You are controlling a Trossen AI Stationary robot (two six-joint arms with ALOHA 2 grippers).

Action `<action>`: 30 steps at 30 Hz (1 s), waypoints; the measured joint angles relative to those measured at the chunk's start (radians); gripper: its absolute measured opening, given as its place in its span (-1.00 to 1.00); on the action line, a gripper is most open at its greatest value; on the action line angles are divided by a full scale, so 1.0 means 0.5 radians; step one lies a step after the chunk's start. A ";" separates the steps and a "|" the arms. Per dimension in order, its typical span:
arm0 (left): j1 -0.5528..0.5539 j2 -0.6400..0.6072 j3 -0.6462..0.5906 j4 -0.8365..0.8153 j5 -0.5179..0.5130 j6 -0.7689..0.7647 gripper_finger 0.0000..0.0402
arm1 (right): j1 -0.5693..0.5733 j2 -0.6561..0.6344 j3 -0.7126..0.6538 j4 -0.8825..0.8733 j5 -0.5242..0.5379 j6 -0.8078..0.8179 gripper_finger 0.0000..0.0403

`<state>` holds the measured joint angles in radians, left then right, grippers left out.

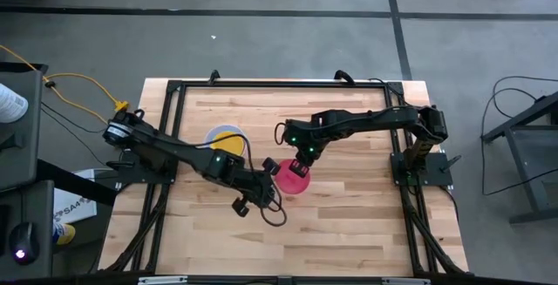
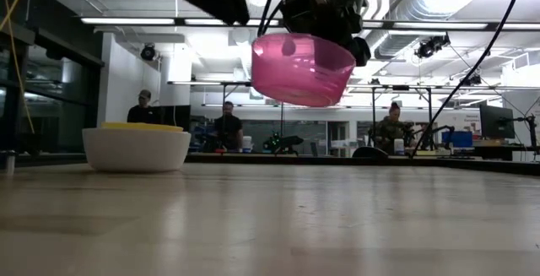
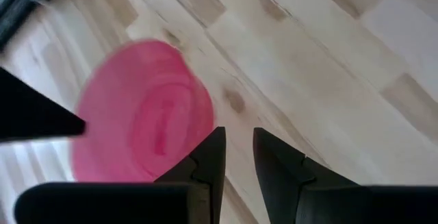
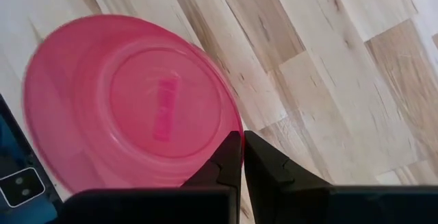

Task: Nest bowls inside each other
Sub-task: Stack the red bowl on the yellow bowl

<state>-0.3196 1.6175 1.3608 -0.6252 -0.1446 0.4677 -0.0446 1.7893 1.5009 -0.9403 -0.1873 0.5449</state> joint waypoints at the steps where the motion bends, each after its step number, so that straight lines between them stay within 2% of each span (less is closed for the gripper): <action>1: 0.009 -0.001 0.003 0.025 0.002 0.004 -0.63 | 0.001 0.000 0.000 0.007 0.000 0.000 -0.98; 5: 0.084 -0.002 0.004 0.027 0.018 0.000 -0.63 | 0.015 0.001 0.000 0.034 -0.001 0.000 -0.98; 9: 0.146 -0.003 0.004 0.032 0.128 0.000 -0.63 | 0.050 0.001 0.000 0.064 0.000 -0.001 -0.98; 30: 0.141 0.058 0.001 -0.004 0.225 0.051 -0.63 | 0.077 0.001 -0.001 0.080 -0.060 0.000 -0.98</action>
<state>-0.2489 1.6467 1.3614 -0.6273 -0.0322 0.4931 -0.0063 1.7897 1.5006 -0.9001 -0.2173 0.5449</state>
